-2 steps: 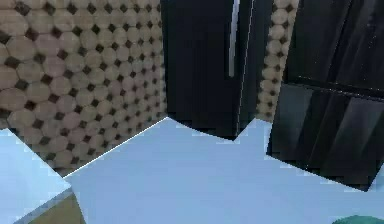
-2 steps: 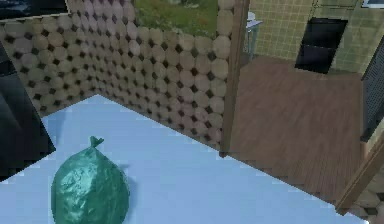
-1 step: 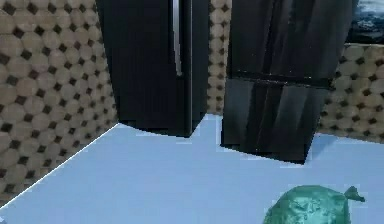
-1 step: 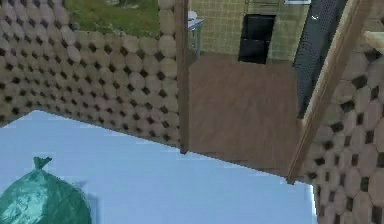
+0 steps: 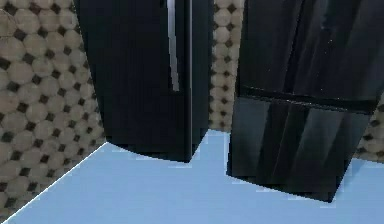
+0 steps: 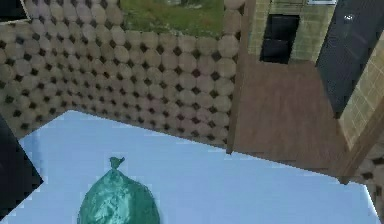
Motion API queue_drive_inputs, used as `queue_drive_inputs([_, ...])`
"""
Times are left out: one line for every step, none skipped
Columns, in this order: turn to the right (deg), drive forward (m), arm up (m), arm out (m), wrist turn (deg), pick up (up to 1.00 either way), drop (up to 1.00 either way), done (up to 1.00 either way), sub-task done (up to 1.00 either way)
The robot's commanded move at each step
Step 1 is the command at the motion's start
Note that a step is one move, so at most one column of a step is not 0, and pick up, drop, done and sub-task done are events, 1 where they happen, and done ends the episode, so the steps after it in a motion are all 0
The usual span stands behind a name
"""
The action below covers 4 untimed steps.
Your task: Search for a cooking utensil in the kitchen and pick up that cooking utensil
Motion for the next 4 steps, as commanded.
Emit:
queue_drive_inputs([-45.0,0.0,0.0,0.0,0.0,0.0,0.0,0.0,0.0])
queue_drive_inputs([-15.0,0.0,0.0,0.0,0.0,0.0,0.0,0.0,0.0])
queue_drive_inputs([0.0,0.15,0.0,0.0,0.0,0.0,0.0,0.0,0.0])
queue_drive_inputs([-45.0,0.0,0.0,0.0,0.0,0.0,0.0,0.0,0.0])
